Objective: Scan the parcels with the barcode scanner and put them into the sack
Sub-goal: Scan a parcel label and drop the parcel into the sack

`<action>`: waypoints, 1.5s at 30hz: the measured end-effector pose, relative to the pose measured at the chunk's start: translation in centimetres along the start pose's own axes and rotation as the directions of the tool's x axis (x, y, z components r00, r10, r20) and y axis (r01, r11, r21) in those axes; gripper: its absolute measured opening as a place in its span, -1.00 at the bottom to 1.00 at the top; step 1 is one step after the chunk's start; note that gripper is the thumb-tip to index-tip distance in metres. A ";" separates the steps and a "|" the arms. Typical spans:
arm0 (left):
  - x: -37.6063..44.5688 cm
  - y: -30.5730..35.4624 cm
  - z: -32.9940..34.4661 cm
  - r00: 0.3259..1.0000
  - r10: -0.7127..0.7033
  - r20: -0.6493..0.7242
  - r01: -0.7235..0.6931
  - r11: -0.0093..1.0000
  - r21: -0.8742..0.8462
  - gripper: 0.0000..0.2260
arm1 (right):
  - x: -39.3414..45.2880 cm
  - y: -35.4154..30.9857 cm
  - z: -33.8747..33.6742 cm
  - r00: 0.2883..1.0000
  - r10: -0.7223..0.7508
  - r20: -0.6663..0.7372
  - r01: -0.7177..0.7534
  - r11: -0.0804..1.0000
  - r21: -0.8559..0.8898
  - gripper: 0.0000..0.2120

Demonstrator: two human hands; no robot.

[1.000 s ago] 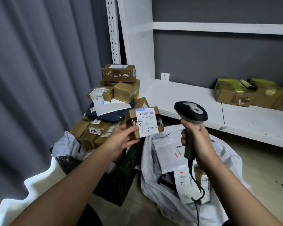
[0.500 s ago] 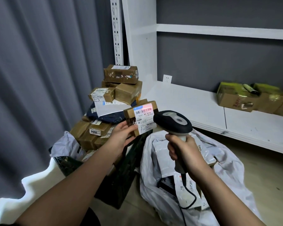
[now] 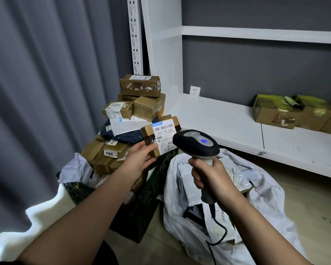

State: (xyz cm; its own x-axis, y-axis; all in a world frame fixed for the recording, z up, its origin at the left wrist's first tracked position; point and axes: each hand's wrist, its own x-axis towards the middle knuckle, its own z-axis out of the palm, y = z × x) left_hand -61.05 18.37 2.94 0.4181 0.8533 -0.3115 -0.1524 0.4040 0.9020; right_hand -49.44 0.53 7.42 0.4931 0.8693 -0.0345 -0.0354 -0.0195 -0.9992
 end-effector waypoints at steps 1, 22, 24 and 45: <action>-0.1 0.0 0.0 1.000 0.001 -0.001 -0.001 1.000 0.003 -0.66 | 0.0 0.0 0.0 1.000 0.003 0.006 -0.003 1.000 0.008 -0.77; -3.4 -10.6 7.1 0.966 -0.092 0.243 -0.106 0.715 0.691 -0.58 | -2.1 1.2 -15.4 0.889 0.140 -0.435 -0.161 0.987 -0.012 -0.79; -3.8 -13.9 8.9 0.959 -0.134 0.248 -0.088 0.695 0.713 -0.60 | -2.6 2.1 -17.1 0.881 0.153 -0.448 -0.188 0.982 -0.034 -0.78; -1.4 -29.9 14.9 0.900 -0.399 -0.176 0.435 0.830 0.348 -0.74 | -1.0 3.8 -20.0 0.924 0.197 -0.327 -0.188 0.980 0.060 -0.80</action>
State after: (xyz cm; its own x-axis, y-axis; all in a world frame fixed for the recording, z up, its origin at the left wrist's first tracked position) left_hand -43.75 0.25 -19.12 0.2799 0.6650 -0.6924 0.3673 0.5922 0.7172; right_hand -32.73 -10.29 3.23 0.7330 0.6381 -0.2357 -0.1796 -0.1527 -0.9718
